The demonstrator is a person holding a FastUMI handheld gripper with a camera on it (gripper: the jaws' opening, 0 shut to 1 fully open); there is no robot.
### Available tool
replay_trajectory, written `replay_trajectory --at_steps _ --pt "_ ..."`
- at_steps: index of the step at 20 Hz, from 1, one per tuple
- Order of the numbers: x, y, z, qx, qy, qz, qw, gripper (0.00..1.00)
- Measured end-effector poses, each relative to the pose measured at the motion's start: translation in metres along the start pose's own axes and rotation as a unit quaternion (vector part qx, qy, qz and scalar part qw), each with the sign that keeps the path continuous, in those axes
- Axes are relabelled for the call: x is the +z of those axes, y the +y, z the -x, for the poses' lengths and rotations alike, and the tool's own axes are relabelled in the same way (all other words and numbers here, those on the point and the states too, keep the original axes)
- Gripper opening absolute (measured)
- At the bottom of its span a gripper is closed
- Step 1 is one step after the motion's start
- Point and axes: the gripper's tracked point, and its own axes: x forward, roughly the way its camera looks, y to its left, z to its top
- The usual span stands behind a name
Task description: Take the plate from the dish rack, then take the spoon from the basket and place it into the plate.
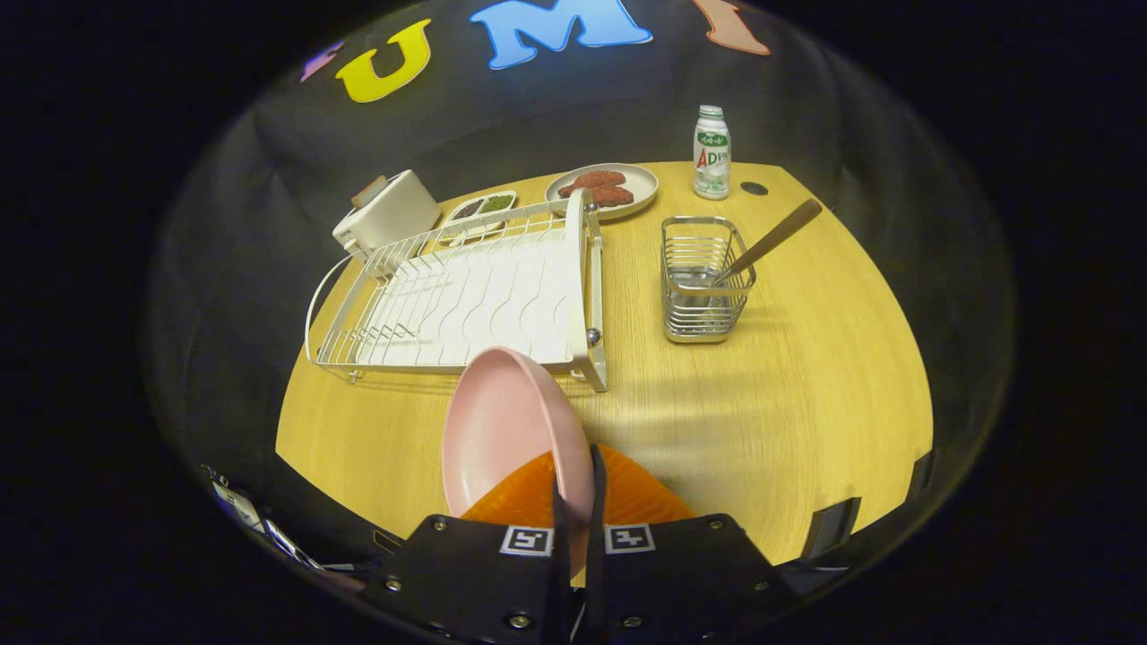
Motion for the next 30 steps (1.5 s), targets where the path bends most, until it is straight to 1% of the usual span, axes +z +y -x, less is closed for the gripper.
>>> replay_trajectory --at_steps 2,5,7,9,10,11,12,13,14,16,18,19,21,23,26,29,30 --pt "-0.008 -0.007 -0.012 0.003 0.011 -0.001 1.0 0.07" --pt "-0.016 -0.008 -0.022 0.034 0.017 -0.021 0.999 0.07" --pt "-0.02 -0.012 -0.03 0.054 0.028 -0.048 0.997 0.07" --pt "-0.025 -0.016 -0.037 0.068 0.027 -0.071 0.995 0.07" --pt "-0.025 -0.019 -0.039 0.072 0.025 -0.072 0.994 0.07" --pt "-0.028 -0.02 -0.04 0.08 0.023 -0.076 0.994 0.1" --pt "-0.029 -0.021 -0.041 0.085 0.022 -0.08 0.993 0.1" --pt "-0.032 -0.024 -0.043 0.087 0.022 -0.082 0.993 0.1" --pt "-0.033 -0.027 -0.046 0.084 0.021 -0.081 0.993 0.12" --pt "-0.039 -0.037 -0.051 0.066 0.019 -0.066 0.995 0.15" --pt "-0.039 -0.045 -0.048 0.06 0.009 -0.053 0.997 0.16" --pt "-0.036 -0.047 -0.045 0.059 -0.001 -0.049 0.997 0.19" --pt "-0.018 -0.06 -0.03 0.041 -0.052 -0.035 0.997 0.2" --pt "0.016 -0.071 -0.009 0.027 -0.131 -0.015 0.991 0.2" --pt "0.058 -0.092 0.019 -0.003 -0.22 0.015 0.975 0.2" --pt "0.094 -0.11 0.038 -0.03 -0.287 0.027 0.957 0.2" --pt "0.102 -0.115 0.04 -0.035 -0.299 0.03 0.953 0.2"
